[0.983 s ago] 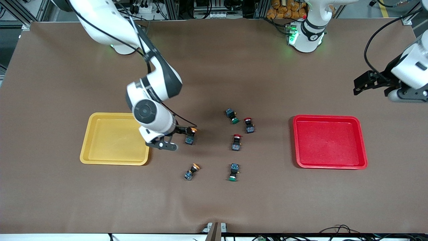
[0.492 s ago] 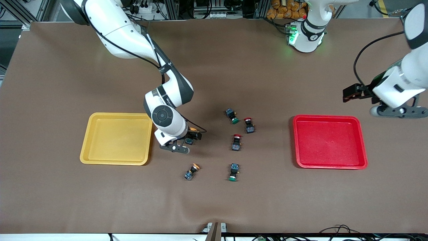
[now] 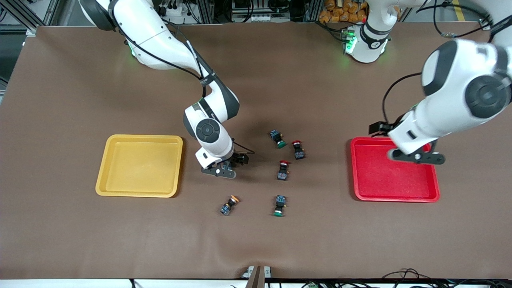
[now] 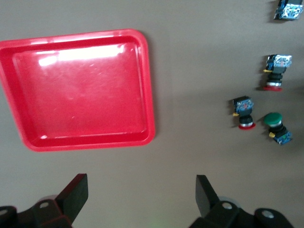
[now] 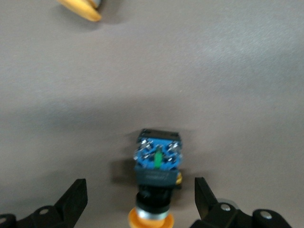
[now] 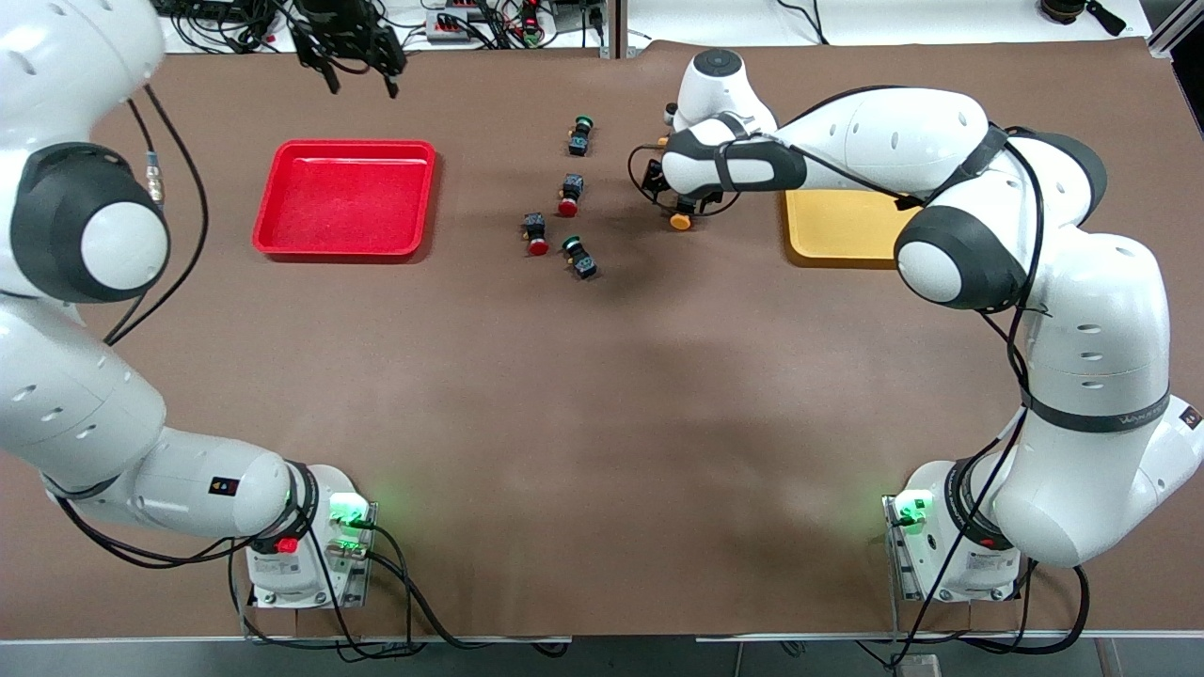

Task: Place red and yellow buttons in trays
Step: 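Grasp the orange button with the right gripper while the left gripper reaches out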

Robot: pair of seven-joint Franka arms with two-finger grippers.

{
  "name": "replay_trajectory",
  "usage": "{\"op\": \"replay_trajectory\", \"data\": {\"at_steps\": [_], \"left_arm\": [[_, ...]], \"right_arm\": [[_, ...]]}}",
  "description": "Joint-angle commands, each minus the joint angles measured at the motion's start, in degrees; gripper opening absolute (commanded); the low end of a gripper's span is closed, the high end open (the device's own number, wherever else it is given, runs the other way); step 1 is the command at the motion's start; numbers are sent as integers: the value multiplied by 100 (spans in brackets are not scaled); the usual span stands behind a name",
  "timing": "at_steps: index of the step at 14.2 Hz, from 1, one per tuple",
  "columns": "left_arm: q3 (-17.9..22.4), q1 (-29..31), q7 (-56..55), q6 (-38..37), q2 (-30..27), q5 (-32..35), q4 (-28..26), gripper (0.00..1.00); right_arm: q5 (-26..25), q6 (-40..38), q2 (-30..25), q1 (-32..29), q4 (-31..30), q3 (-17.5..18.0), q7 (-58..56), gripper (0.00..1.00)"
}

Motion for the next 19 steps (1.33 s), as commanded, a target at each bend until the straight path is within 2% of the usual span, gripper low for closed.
{"op": "replay_trajectory", "data": {"at_steps": [1, 2, 3, 5, 6, 7, 8, 13, 16, 19], "left_arm": [[-11, -264, -481, 586, 79, 20, -361, 100], [-11, -326, -534, 728, 210, 3, -380, 100], [-11, -457, -726, 799, 333, -85, -380, 100], [-11, -651, -1226, 957, 597, -191, -389, 100], [-11, -799, -1481, 1036, 711, -191, -397, 100], [-11, -914, -1788, 1124, 817, -191, -389, 100], [-11, -1019, -2070, 1238, 922, -191, -397, 100], [-2, -1398, -2538, 1950, 1520, -244, -389, 100], [-11, -1512, -2705, 2249, 1784, -252, -389, 100], [-2, -1706, -3047, 2547, 2021, -244, -397, 100]], "right_arm": [[-250, 94, -50, 18, -91, -35, 121, 100], [-294, 102, -50, 19, -91, -35, 121, 100], [-295, 102, -50, 19, -91, -35, 121, 88], [-295, 102, -50, 1, -91, -35, 121, 45], [-304, 94, -50, -16, -91, -35, 112, 28], [-304, 85, -50, -25, -91, -35, 112, 17], [-304, 85, -50, -34, -91, -35, 112, 11], [-269, -116, -155, -87, 31, -27, 68, 9], [-189, -1273, -540, -349, 531, 8, 24, 9], [47, -2645, -1304, -771, 735, 35, -421, 9]]}}
